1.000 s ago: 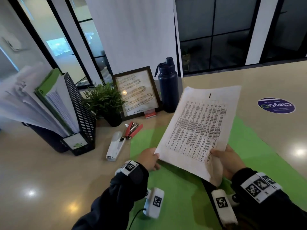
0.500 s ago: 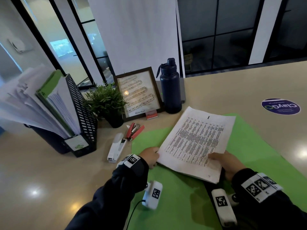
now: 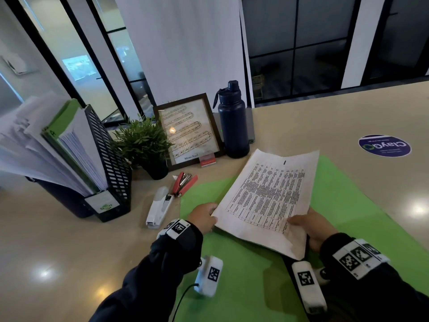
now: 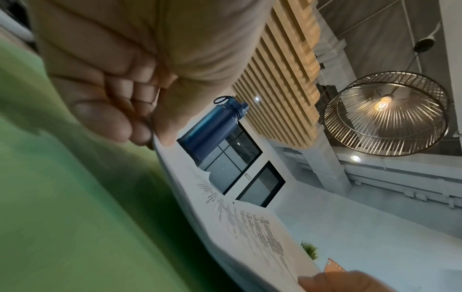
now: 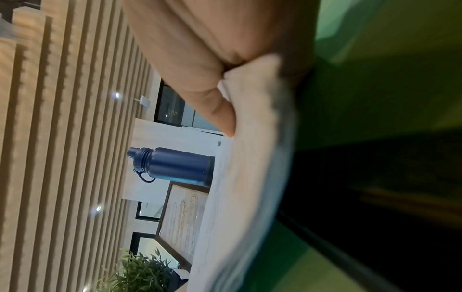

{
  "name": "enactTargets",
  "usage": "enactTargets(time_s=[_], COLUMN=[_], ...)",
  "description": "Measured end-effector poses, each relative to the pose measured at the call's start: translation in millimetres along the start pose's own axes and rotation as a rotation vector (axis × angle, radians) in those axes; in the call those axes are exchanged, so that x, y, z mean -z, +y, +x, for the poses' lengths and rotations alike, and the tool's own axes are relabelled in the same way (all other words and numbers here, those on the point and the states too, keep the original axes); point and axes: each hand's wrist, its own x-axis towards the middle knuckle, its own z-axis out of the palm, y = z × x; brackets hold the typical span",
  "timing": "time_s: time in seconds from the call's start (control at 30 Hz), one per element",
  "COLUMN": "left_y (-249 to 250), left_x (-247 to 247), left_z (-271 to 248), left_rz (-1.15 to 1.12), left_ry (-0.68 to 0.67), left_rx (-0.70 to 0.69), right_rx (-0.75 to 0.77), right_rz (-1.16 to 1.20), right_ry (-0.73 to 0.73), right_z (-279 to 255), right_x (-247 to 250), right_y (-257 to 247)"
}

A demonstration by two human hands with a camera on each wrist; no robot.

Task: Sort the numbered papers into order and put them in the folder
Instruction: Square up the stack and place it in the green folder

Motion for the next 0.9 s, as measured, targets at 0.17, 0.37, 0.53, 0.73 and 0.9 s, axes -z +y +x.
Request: enactTargets(time_s=[0.17, 0.37, 0.53, 0.73, 0.9], left_y=[-7.6, -15.8, -20.2, -29.3, -18.2], left_x=[0.6, 2.9, 10.4, 27.3, 17.3], left_z=[-2.1, -6.5, -12.7, -19.5, -16.3], left_rz=[-0.160, -0.189, -0.223, -0.166, -0.071], left_ry=[0.072, -0.012, -0.013, 0.045, 0.014], left_rx=[0.036, 0.045, 0.076, 0.098, 0.085], right_rx=[0.020, 0.074, 0.070, 0.061, 0.056], right_rz=[0.015, 0.039, 0.028, 0.012, 0.004], right_ry=[-0.001, -0.035, -0.025, -0.017, -0.010], right_z=[1.0, -2.9, -1.6, 1.3, -2.4], right_x=[-0.1, 3.2, 5.0, 6.1, 4.6], right_y=[2.5, 4.7, 7.1, 8.2, 6.6])
